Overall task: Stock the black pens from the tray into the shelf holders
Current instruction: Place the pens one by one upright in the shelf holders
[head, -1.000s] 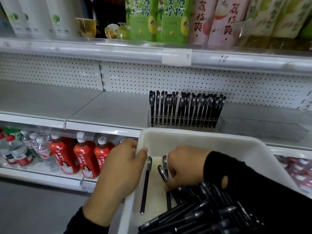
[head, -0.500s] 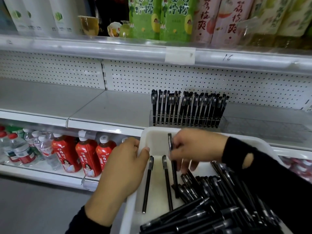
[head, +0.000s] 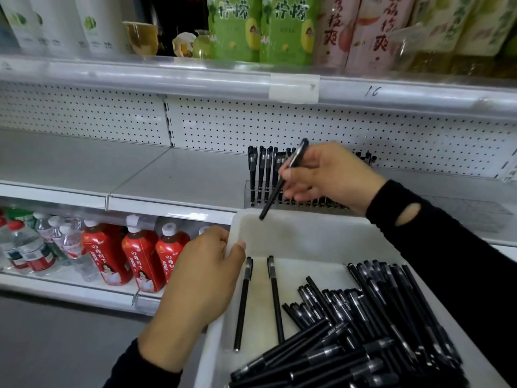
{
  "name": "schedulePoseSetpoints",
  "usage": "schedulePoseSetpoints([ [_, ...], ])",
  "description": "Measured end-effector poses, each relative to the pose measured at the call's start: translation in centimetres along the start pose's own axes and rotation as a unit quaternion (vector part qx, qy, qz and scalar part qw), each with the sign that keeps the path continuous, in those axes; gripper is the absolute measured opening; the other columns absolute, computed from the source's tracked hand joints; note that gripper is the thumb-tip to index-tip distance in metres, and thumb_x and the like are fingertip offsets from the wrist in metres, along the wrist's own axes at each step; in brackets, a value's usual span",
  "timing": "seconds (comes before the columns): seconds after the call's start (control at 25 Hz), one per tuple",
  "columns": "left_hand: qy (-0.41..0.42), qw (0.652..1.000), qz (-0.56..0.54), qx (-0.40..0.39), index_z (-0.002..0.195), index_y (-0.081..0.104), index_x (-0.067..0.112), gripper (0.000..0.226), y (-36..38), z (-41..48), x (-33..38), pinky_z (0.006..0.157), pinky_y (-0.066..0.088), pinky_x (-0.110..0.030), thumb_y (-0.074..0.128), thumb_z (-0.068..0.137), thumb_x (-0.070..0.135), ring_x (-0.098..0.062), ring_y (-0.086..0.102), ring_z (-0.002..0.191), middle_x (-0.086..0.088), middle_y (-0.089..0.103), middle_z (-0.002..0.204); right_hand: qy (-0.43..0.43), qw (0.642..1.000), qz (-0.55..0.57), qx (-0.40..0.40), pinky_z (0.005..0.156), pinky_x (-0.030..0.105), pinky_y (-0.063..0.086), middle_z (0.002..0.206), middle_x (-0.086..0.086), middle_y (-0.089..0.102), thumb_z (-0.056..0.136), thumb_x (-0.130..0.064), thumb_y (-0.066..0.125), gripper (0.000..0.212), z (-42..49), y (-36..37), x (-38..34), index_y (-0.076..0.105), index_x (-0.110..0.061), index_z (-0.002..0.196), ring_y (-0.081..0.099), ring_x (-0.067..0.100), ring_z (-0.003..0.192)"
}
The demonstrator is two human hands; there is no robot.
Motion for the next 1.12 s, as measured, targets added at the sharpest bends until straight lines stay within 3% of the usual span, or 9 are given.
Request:
schedulePoseSetpoints([
  [0.12,-0.004,1.0,0.005,-0.004,0.094,0.063,0.025,0.014,0.1,-0.1,0.2,0.059,0.049,-0.026,0.054,0.097,0.035,-0.005,0.062,0.068,0.005,0.067,0.077,-0.032,0.993,-0.05,0.097,0.073,0.029,0.062,0.093,0.007,0.074,0.096,-0.018,0.062,0.016,3.3,-0.9,-0.3,0.067,-0.008,0.108,0.074,0.016,0.079],
  [0.28,-0.004,1.0,0.018,-0.003,0.088,0.061,0.024,0.014,0.1,-0.1,0.2,0.054,0.04,-0.024,0.055,0.097,0.034,-0.006,0.06,0.065,0.004,0.065,0.073,-0.07,0.971,-0.162,0.162,0.078,0.037,0.062,0.088,0.004,0.073,0.098,-0.021,0.061,0.014,7.8,0.5,1.0,0.068,-0.01,0.104,0.073,0.015,0.075],
  [0.6,-0.001,1.0,0.008,0.0,0.088,0.061,0.024,0.015,0.2,0.2,-0.3,0.056,0.044,-0.03,0.056,0.096,0.035,-0.009,0.06,0.064,0.003,0.065,0.071,-0.031,0.947,-0.296,0.122,0.08,0.045,0.058,0.09,0.014,0.071,0.1,-0.022,0.055,0.02,12.4,3.4,5.2,0.065,-0.004,0.102,0.069,0.031,0.084],
  [0.76,-0.002,1.0,0.004,0.0,0.092,0.064,0.021,0.014,0.3,0.3,-0.3,0.067,0.054,-0.037,0.056,0.096,0.033,-0.011,0.064,0.07,0.003,0.069,0.076,0.024,0.961,-0.262,0.085,0.08,0.047,0.059,0.094,0.019,0.071,0.1,-0.024,0.057,0.025,13.1,4.5,6.8,0.063,0.0,0.104,0.07,0.035,0.085],
  [0.88,0.001,1.0,0.008,0.001,0.097,0.064,0.022,0.014,0.3,0.3,-0.2,0.07,0.055,-0.037,0.055,0.096,0.033,-0.01,0.064,0.075,0.005,0.069,0.082,0.047,0.955,-0.286,0.067,0.082,0.042,0.06,0.094,0.015,0.072,0.099,-0.029,0.058,0.028,13.1,4.7,6.9,0.066,-0.002,0.103,0.071,0.031,0.085],
  [1.0,-0.004,1.0,0.016,0.005,0.099,0.064,0.022,0.016,0.2,0.2,-0.2,0.066,0.051,-0.032,0.055,0.096,0.035,-0.008,0.063,0.075,0.007,0.068,0.083,0.059,0.949,-0.304,0.067,0.074,0.032,0.056,0.092,0.011,0.072,0.098,-0.035,0.061,0.032,12.3,4.6,7.0,0.07,-0.004,0.098,0.069,0.025,0.081],
  [1.12,-0.001,1.0,0.022,0.01,0.093,0.065,0.02,0.017,0.1,0.2,-0.2,0.067,0.052,-0.034,0.056,0.096,0.035,-0.012,0.063,0.073,0.004,0.068,0.078,0.043,0.94,-0.33,0.071,0.079,0.035,0.058,0.09,0.01,0.073,0.096,-0.033,0.061,0.031,10.9,4.0,6.2,0.072,-0.004,0.094,0.07,0.025,0.082],
])
Point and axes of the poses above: each hand's wrist, its own z-axis towards the middle knuckle, its own y-axis out of the palm, x = y × z, the point moved 5 cm from there along z, towards the middle knuckle
